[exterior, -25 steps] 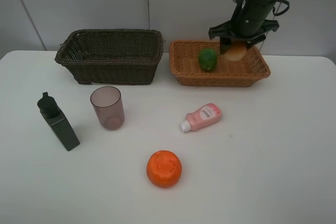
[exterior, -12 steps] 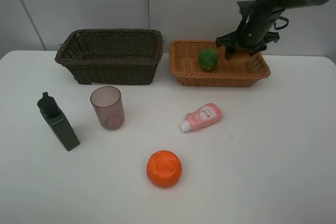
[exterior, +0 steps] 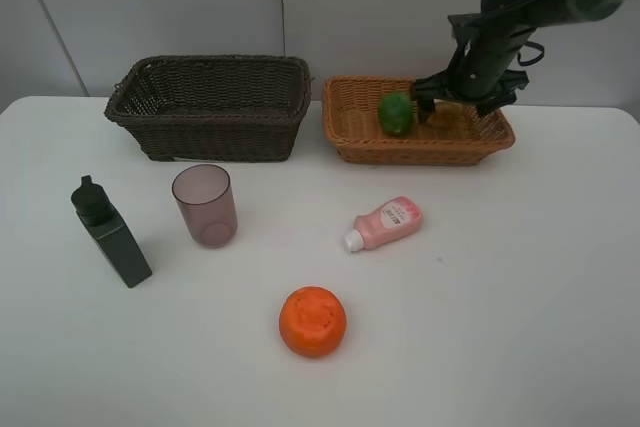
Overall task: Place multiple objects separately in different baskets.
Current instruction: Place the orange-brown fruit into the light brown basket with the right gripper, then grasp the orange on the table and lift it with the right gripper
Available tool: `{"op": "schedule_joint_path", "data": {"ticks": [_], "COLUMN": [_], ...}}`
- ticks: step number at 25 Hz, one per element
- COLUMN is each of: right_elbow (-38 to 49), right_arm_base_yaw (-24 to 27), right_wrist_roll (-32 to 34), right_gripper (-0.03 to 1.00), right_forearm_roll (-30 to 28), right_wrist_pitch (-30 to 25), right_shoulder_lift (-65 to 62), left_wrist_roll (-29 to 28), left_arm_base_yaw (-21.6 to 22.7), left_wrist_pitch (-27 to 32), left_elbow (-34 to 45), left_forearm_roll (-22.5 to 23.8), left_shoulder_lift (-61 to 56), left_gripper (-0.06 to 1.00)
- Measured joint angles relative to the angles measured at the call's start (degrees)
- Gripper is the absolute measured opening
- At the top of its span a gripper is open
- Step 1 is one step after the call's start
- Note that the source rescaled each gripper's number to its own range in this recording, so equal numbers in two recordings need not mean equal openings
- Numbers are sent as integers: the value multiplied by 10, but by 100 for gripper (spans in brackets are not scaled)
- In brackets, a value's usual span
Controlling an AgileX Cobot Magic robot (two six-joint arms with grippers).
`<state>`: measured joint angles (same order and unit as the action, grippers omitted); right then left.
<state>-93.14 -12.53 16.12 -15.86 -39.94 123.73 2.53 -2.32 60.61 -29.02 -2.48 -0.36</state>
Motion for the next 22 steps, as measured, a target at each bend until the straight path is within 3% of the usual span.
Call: {"op": "schedule_joint_path", "data": {"ticks": [7,15,22], "right_elbow": [0,0,0], "right_arm_base_yaw": [-1,-16,-58], "right_wrist_roll": [0,0,0], "right_gripper": [100,100,100], "right_forearm_roll": [7,29,49], "right_wrist_pitch": [-28,-121,-195], "right_shoulder_lift": [-14,-65,-114], "left_wrist_roll": [0,0,0], "left_arm_base_yaw": [0,0,0], "left_wrist_pitch": [0,0,0], "left_elbow": [0,0,0], "left_forearm_roll": [0,0,0], "left_shoulder_lift": [0,0,0], "left_gripper": [100,100,100]}}
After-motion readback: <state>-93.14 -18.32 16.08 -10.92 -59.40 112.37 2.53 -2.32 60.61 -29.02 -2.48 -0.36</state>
